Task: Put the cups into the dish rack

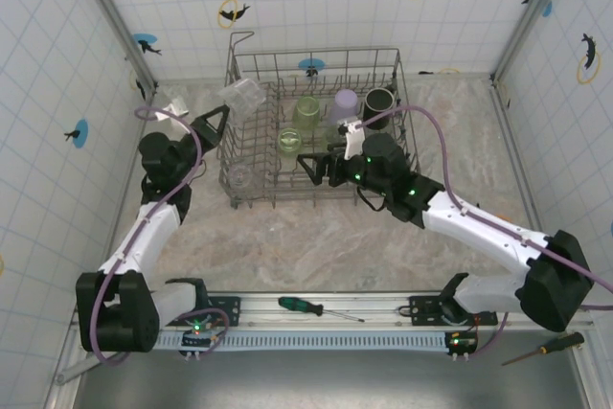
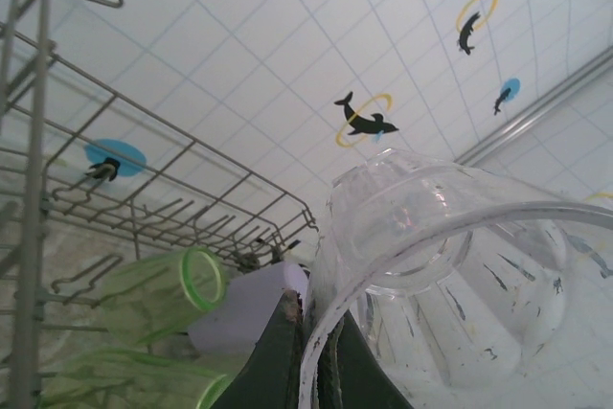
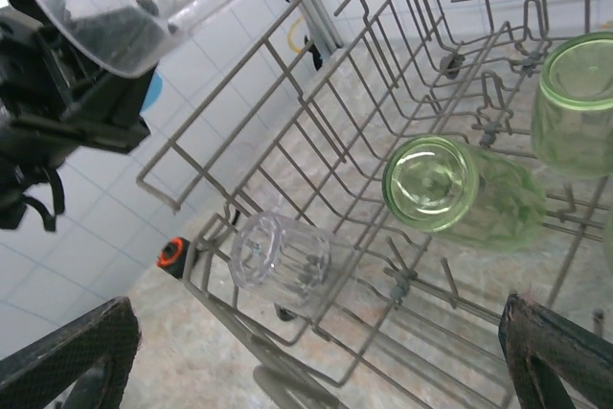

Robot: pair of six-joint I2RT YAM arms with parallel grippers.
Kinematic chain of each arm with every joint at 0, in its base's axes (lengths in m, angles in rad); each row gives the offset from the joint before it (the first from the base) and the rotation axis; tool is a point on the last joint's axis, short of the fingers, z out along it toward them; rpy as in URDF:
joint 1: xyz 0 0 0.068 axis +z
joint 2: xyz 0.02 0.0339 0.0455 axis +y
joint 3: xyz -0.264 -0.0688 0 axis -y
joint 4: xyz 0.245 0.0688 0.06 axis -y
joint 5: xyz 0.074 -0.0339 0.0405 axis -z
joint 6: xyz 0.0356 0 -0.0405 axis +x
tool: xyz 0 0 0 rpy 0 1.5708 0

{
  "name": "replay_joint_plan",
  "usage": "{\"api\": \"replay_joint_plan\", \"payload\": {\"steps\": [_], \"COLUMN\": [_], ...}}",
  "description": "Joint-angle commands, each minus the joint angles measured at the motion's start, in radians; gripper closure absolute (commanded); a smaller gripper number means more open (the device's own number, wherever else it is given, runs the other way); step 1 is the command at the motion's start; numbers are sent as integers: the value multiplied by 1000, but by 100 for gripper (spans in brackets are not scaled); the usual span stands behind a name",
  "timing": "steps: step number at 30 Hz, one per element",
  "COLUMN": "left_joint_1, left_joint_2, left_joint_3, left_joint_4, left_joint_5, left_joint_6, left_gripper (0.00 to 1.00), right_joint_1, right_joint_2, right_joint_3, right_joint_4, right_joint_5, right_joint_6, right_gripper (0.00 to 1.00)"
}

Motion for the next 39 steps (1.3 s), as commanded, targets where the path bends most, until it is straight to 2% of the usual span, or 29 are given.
{"api": "replay_joint_plan", "payload": {"steps": [1,7,12,16,19,28,39], "left_joint_1": [-43,-111,-149,-182,-195,-216,-253], "left_joint_2": [19,65,92,109,127,200,253], "left_joint_3": [22,18,25,30,23,27,44], "left_joint_4": [112,207,268,287,342,466,482], "left_joint_5": [14,23,43,43,43,44,35], "left_joint_6": [-14,-35,-19,37,25,-4,21], "left_gripper": [100,100,100,100,100,100,100], "right_joint_1": [-33,-104,-138,-173,-184,-179,-168], "right_joint_2": [29,49,60,103,153,216,282], "right_joint_3": [53,20,-10,-35,-10,10,53], "right_joint_4": [146,338,476,672,756,816,773], "right_joint_5": [-97,-168,-171,-204,-227,-179,-145], "right_joint_6": [91,247,367,544,639,741,855], "right_gripper": [0,0,0,0,0,0,0]}}
